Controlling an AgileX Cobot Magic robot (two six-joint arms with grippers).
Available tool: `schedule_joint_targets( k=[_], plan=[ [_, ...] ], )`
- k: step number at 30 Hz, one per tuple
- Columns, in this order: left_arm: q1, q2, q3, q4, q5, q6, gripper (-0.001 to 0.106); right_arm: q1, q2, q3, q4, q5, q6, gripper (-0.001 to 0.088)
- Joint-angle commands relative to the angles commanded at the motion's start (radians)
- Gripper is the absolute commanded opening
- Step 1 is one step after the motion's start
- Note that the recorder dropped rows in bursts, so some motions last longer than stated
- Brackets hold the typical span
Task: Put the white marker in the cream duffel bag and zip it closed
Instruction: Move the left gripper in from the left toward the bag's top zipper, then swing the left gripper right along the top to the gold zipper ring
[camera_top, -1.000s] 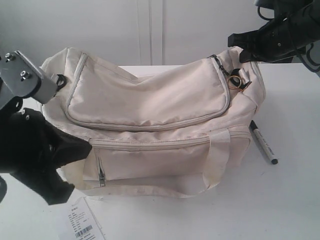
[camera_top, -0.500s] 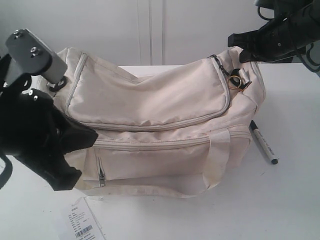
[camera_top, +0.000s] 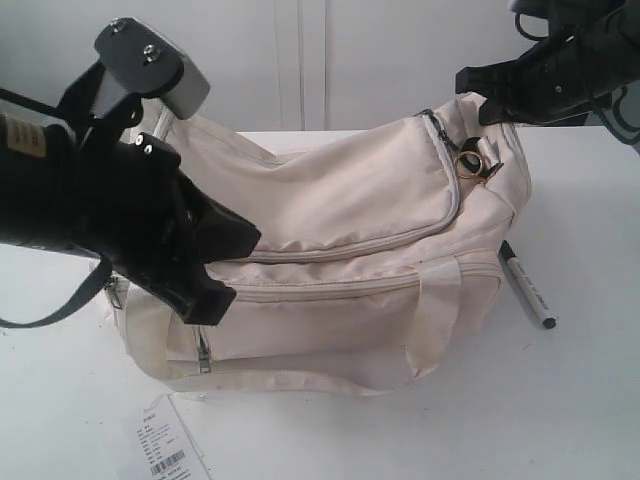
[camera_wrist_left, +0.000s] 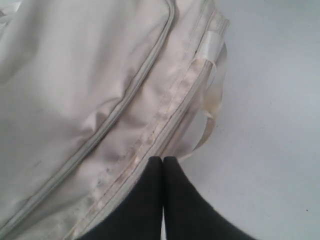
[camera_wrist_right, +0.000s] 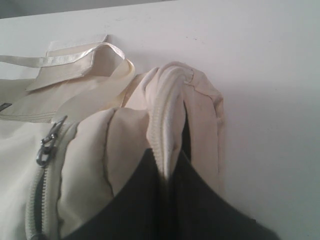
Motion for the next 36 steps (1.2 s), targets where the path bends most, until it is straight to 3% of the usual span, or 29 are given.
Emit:
schedule_joint_targets(
  k=[7,10,13,18,22,31,33,36],
  plan=[
    [0.0,0.052,0.0,-0.239,-0.091,0.215,0.0,0.0,0.0,0.0,0.0,0.0,0.0,0.0],
    [0.0,0.09,-0.026,-0.285,-0.069,0.3,0.0,0.0,0.0,0.0,0.0,0.0,0.0,0.0],
    [-0.014,0.142,-0.08,-0.289,-0.065,0.315,0.0,0.0,0.0,0.0,0.0,0.0,0.0,0.0],
    [-0.1,0.249,-0.178,-0.289,-0.117,0.45,0.0,0.0,0.0,0.0,0.0,0.0,0.0,0.0],
    [-0.109,0.322,-0.243,-0.289,-0.125,0.48,0.0,0.0,0.0,0.0,0.0,-0.002,0.0,0.0],
    [-0.109,0.449,-0.363,-0.289,-0.162,0.813,0.0,0.0,0.0,0.0,0.0,-0.002,0.0,0.0],
    [-0.118,0.475,-0.381,-0.289,-0.164,0.884,0.004,0.0,0.0,0.0,0.0,-0.002,0.0,0.0],
    [-0.136,0.508,-0.407,-0.289,-0.19,1.003,0.023,0.0,0.0,0.0,0.0,-0.004,0.0,0.0]
  ],
)
